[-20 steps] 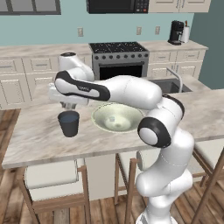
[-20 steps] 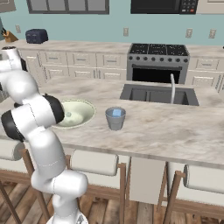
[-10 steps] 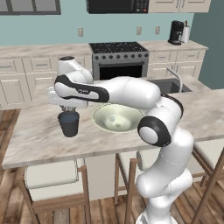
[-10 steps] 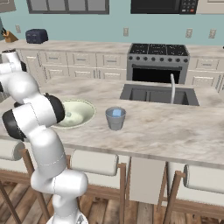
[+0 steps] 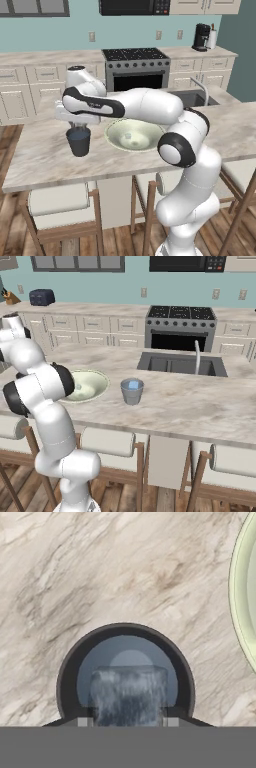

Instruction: There are four ice cubes in the ice bowl. Place two ice cubes in each glass of water.

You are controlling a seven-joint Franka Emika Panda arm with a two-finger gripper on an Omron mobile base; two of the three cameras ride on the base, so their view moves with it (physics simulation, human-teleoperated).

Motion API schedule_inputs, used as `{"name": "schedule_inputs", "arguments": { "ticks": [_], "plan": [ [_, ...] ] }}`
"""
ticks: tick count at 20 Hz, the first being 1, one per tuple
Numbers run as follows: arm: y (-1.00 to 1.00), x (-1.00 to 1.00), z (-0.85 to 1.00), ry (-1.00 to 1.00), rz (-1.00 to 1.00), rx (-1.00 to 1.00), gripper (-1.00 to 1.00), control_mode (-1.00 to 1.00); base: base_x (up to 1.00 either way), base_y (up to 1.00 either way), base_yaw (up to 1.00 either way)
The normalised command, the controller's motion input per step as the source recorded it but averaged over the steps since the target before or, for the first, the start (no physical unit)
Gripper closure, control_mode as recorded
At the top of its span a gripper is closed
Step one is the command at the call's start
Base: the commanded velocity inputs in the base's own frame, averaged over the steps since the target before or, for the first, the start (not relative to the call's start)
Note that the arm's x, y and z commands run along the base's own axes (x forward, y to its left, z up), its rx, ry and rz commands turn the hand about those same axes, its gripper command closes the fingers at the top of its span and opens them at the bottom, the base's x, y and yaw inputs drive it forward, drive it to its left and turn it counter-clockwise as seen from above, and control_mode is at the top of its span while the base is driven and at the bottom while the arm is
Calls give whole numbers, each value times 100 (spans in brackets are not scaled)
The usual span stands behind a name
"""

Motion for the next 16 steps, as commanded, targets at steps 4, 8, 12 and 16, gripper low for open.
{"name": "schedule_inputs", "arguments": {
  "ticks": [4,8,12,16],
  "plan": [
    [0,0,-14,0,0,0,100,-100,0,0,0],
    [0,5,-16,0,0,0,-100,-100,0,0,0],
    [0,6,-6,0,0,0,-100,-100,0,0,0],
    [0,2,0,0,0,0,-100,-100,0,0,0]
  ]
}}
